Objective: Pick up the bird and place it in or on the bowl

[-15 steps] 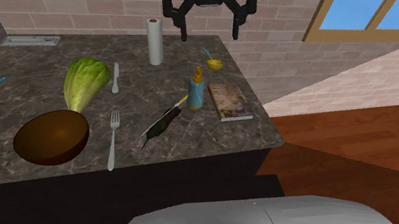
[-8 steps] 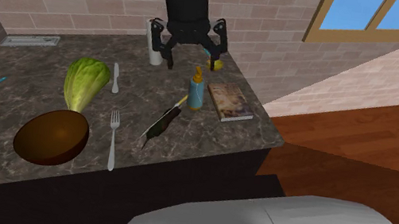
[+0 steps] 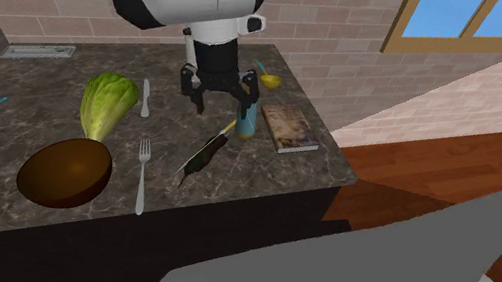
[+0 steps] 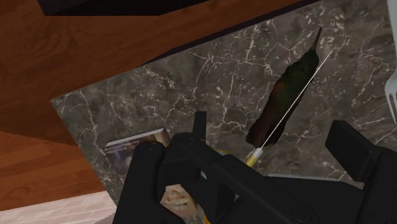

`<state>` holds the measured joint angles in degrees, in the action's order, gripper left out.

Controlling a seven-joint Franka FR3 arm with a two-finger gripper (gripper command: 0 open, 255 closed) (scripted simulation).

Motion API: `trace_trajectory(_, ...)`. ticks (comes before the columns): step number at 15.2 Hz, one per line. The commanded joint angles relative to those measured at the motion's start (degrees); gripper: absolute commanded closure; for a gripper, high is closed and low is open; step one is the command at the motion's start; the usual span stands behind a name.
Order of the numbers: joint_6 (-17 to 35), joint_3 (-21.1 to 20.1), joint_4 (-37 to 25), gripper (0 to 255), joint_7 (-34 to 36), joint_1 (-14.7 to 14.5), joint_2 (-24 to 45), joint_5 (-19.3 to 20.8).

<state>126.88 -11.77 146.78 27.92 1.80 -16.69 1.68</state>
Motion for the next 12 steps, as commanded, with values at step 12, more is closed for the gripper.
trace_trajectory(12,18.55,-1.25,-10.04,0,14.98,-0.63,31.57,4.86)
